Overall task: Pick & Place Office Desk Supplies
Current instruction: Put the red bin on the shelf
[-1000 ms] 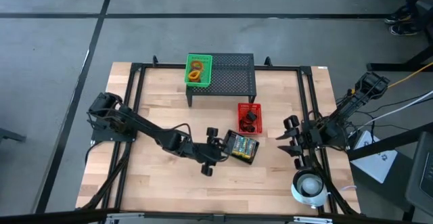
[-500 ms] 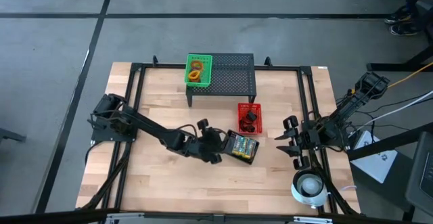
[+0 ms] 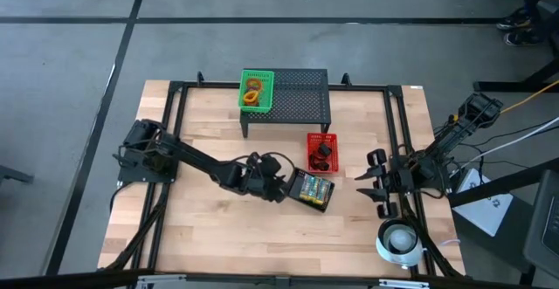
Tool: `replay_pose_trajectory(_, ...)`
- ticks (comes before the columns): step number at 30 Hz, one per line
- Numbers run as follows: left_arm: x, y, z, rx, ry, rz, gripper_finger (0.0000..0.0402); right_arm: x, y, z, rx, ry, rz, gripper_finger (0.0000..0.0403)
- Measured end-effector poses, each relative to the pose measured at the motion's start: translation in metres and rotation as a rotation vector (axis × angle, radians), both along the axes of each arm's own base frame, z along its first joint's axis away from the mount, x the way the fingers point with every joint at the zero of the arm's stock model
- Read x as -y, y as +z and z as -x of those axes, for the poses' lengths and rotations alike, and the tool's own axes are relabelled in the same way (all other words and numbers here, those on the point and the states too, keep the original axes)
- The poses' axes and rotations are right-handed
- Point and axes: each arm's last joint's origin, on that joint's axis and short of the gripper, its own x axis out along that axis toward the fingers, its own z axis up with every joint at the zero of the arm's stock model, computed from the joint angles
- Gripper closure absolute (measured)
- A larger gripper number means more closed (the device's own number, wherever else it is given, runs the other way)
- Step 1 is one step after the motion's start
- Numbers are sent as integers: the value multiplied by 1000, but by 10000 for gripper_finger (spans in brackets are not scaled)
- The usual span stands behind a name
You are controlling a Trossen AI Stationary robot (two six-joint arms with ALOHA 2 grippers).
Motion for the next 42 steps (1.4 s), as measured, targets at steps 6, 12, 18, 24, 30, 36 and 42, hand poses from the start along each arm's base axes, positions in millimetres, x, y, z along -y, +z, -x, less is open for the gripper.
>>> replay_pose_trajectory(6,-2,2,-3,71,71,77,226,0,0,0,15,-52,107,271)
replay_pose_trajectory(12,1,3,-3,75,45,71,226,1,0,0,18,-70,143,271)
replay_pose_trajectory(18,20,6,0,69,-83,-138,226,6,-2,-1,-60,-231,54,271)
replay_pose_trajectory(24,36,11,3,106,-107,-241,226,22,-3,-2,-252,-754,-114,271)
replay_pose_trajectory(30,48,12,8,106,-124,-273,226,19,30,-7,-287,-910,-267,259)
replay_pose_trajectory(36,48,11,8,112,-127,-249,226,22,13,-17,-271,-962,-303,236)
replay_pose_trajectory(42,49,11,8,105,-156,-227,226,30,9,-19,-235,-994,-385,231)
